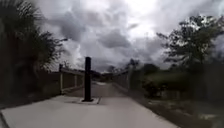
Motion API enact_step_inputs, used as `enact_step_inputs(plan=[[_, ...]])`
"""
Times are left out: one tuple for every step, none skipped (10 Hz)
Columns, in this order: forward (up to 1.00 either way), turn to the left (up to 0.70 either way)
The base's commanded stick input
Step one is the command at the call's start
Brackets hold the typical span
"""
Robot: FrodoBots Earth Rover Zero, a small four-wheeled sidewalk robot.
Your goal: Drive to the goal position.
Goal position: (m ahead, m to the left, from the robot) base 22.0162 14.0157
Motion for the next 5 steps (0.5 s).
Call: enact_step_inputs(plan=[[0.85,0.0],[0.85,0.0],[0.85,0.0],[0.85,0.0],[0.85,0.0]])
